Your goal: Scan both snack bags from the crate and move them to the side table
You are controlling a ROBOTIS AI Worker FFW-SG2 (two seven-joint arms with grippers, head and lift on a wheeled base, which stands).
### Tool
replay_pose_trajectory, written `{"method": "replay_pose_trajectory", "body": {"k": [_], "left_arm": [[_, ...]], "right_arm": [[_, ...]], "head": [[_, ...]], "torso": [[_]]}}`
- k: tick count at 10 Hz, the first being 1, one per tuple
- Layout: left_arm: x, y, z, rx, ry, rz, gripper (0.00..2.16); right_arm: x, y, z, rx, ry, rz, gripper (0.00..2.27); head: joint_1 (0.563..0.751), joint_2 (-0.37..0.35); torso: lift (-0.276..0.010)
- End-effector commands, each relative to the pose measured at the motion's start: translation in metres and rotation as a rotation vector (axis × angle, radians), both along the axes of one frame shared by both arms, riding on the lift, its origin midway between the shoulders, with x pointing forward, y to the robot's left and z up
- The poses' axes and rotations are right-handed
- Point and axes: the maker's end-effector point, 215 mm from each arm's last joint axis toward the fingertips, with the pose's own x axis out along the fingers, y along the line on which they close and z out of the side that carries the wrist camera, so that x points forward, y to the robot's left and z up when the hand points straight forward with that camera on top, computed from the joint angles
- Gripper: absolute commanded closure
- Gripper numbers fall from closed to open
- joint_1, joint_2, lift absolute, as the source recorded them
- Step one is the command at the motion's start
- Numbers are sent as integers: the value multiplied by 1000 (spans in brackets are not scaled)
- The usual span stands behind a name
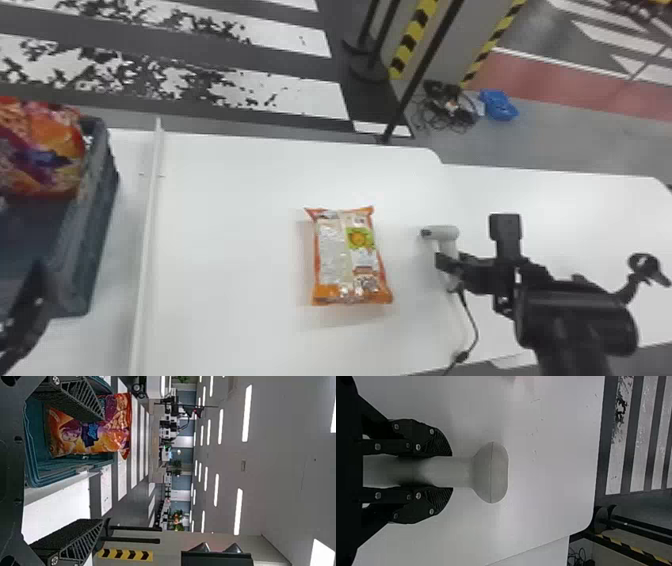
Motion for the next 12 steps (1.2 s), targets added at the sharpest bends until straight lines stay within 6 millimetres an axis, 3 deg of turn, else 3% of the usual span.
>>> {"method": "replay_pose_trajectory", "body": {"k": [1,2,4,7,9,12], "left_arm": [[0,1,0,-1,1,2,83],[0,1,0,2,1,-1,83],[0,1,1,0,0,-1,83],[0,0,0,2,3,-3,83],[0,-1,0,1,1,-7,83],[-1,-1,-2,1,7,-7,83]], "right_arm": [[0,0,2,-5,-9,0,289],[-2,0,2,-7,-10,-6,107],[-6,-6,11,-20,-25,-23,103],[-20,2,47,24,-85,-39,93],[-28,41,64,187,-101,9,100],[-38,99,64,404,-52,93,100]], "head": [[695,-350],[695,-350],[695,-350],[695,-350],[695,-350],[695,-323]], "torso": [[-75],[-75],[-75],[-75],[-75],[-75]]}}
